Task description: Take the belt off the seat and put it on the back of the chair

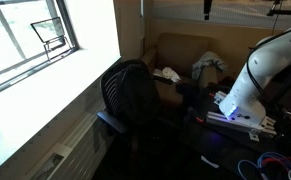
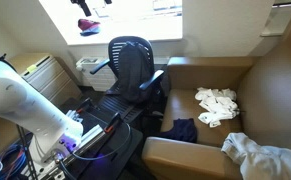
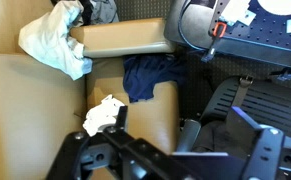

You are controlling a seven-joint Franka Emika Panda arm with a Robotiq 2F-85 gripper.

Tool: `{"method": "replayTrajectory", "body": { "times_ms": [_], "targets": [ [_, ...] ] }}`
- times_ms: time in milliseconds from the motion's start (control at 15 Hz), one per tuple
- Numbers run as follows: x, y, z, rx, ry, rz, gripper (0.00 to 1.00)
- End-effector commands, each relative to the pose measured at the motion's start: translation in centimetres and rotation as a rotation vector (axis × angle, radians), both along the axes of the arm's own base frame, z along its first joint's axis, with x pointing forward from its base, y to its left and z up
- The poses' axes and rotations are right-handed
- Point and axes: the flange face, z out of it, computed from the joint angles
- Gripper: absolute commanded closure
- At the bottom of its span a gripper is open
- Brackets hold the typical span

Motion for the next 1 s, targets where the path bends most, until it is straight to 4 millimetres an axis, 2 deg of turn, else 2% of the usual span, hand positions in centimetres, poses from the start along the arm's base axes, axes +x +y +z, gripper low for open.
{"method": "replayTrajectory", "body": {
  "times_ms": [0, 333, 467, 600, 933],
  "targets": [
    [0.0, 0.0, 0.1, 0.000, 0.001, 0.000, 0.00],
    [0.0, 0.0, 0.1, 0.000, 0.001, 0.000, 0.00],
    [4.2, 2.0, -5.7, 0.136, 0.053, 0.081, 0.00],
    [6.1, 4.6, -8.2, 0.236, 0.030, 0.135, 0.00],
    [14.4, 12.6, -16.6, 0.414, 0.068, 0.343, 0.00]
  ]
}}
